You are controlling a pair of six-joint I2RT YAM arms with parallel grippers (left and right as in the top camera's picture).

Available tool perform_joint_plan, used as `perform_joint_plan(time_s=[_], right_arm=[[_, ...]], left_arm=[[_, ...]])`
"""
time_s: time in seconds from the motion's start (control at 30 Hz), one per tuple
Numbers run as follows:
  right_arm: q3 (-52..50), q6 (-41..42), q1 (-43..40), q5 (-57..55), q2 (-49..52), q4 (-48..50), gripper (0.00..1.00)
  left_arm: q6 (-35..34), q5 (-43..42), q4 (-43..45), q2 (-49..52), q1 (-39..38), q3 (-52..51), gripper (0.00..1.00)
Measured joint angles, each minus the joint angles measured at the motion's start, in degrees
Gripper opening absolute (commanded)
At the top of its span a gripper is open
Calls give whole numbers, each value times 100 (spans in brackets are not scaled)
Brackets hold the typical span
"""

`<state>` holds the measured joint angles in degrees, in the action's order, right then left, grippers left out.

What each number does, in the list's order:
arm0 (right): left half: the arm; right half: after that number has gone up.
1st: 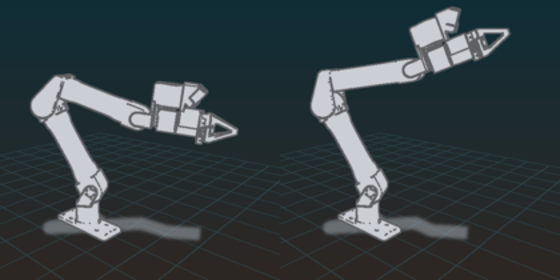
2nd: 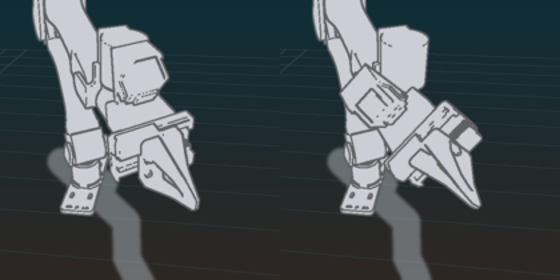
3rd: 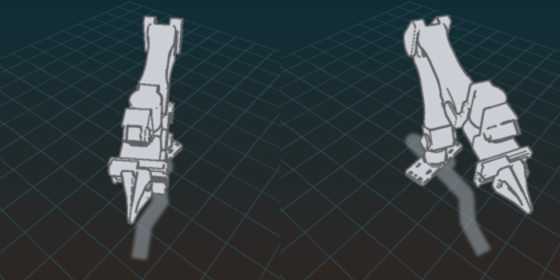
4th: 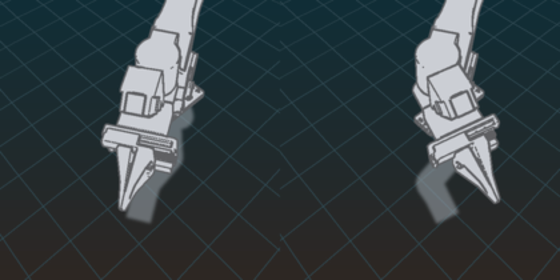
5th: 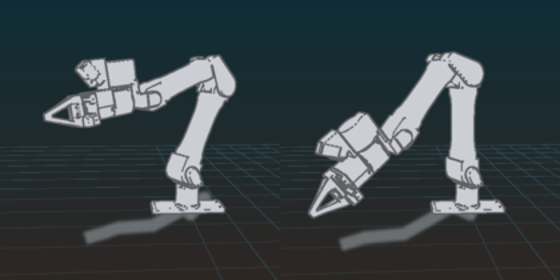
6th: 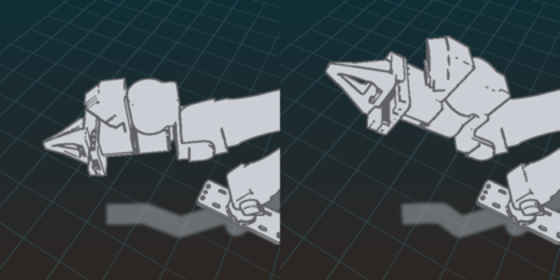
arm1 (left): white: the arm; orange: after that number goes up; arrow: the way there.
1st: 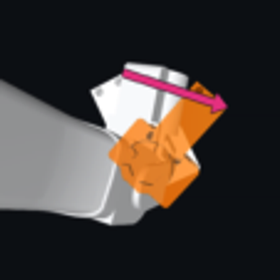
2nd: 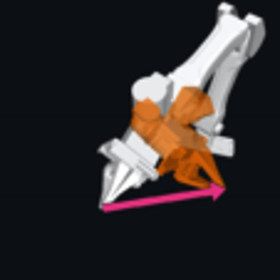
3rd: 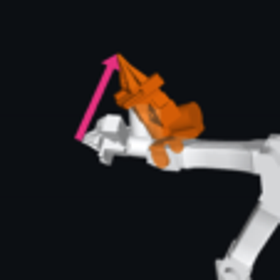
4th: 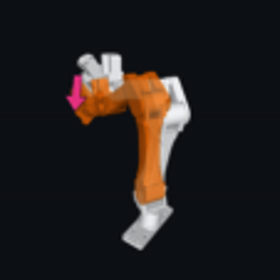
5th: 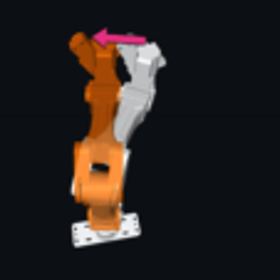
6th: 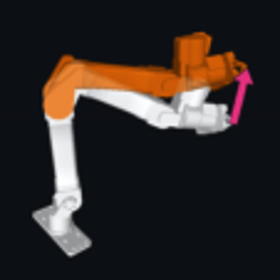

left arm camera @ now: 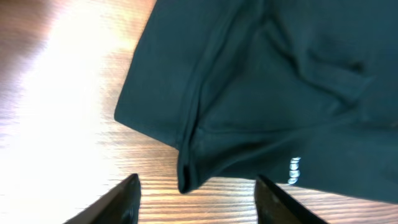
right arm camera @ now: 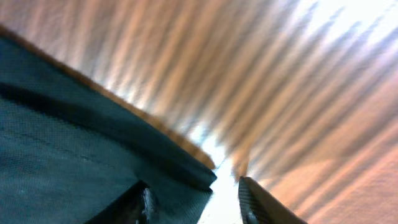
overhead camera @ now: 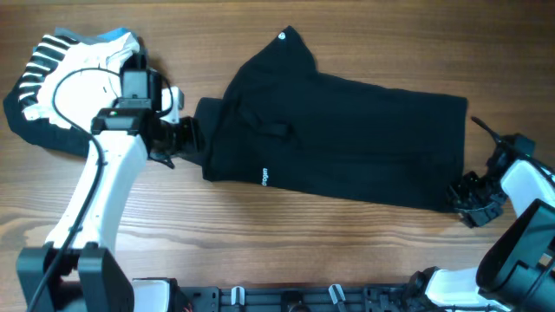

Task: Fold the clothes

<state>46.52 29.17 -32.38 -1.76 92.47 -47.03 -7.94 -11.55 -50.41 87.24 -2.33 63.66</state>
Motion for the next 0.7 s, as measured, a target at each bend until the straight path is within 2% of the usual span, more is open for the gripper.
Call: perform_joint_plan(time_s=[0.1, 0.23, 0.3, 0.37, 0.4, 0.53, 0.7], right_arm=[[205, -188, -175, 133, 31, -146, 60], [496, -402, -181, 627, 20, -269, 62], [540, -531, -181, 935, -63, -273, 64], [540, -621, -181, 1099, -175, -323, 65], [540, -660, -181, 1167, -256, -339, 65], [542, -750, -181, 1294, -463, -380, 65], [544, -1032, -181, 1384, -472, -417, 65]], left_arm=[[-7, -33, 214, 365, -323, -409, 71], [-7, -31, 363, 730, -584, -706, 61], [0, 50, 459, 920, -599, -802, 47], [-13, 229, 520, 1104, -599, -850, 25], [7, 334, 529, 1224, -599, -861, 4], [-9, 428, 501, 1349, -608, -850, 4], [-326, 678, -466, 1397, -590, -846, 4]])
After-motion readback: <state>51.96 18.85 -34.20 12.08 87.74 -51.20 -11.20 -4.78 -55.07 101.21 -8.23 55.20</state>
